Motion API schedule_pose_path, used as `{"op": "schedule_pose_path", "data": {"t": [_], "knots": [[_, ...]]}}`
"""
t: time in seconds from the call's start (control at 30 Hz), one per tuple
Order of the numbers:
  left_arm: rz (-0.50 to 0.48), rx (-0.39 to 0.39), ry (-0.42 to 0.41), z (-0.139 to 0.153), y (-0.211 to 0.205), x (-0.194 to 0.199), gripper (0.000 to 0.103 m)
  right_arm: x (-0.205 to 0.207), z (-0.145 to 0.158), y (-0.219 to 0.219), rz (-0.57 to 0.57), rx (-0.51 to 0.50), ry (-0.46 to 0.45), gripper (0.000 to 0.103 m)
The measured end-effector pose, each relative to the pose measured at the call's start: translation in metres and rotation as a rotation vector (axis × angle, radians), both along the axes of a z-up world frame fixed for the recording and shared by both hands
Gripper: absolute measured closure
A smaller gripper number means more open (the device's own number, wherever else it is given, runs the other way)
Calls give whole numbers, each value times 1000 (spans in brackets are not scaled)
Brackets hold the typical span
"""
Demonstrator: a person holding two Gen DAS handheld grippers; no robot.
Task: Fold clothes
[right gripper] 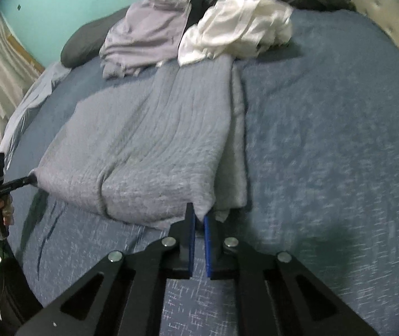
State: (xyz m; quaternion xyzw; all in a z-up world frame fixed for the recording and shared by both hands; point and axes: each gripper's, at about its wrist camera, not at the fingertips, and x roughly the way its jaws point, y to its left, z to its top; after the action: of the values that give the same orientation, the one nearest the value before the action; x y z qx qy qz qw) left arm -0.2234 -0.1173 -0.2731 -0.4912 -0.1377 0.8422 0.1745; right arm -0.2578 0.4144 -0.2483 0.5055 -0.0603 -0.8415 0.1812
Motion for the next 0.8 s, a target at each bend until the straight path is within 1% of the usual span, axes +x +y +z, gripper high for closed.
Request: {"op": "schedule_pose_path", "data": {"t": [0.2,0.27,0.37,0.47,0.57,0.67,0.7,0.77,0.8], "knots": [[20,9,15,11,-10,5,100,-4,26,-1,-3,9,58,99],[26,14,10,10,-11,3,100,-3,32,3,-11,6,71,99],[31,17,3,6,-13,1,100,-4,32,10,-17,-1,63,99],[21,26,-11,-1,-8,0,100,-8,20,13,-37,-12,37,99],[-4,22,-27,-5,0,1,100,-11,-3,12,-30,-34,-30,99],[-21,3,-35,-7,4,3,100,-12,-21,11,-37,-38,-91,97],[-22,2,-36,-7,3,3,100,-12,-22,11,-41,-46,-101,94],[-25,-3,-36,-8,3,4,100,-11,-24,10,-40,-53,-117,94],[-24,-2,-37,-8,3,4,100,-10,-24,9,-37,-48,-128,90]]}}
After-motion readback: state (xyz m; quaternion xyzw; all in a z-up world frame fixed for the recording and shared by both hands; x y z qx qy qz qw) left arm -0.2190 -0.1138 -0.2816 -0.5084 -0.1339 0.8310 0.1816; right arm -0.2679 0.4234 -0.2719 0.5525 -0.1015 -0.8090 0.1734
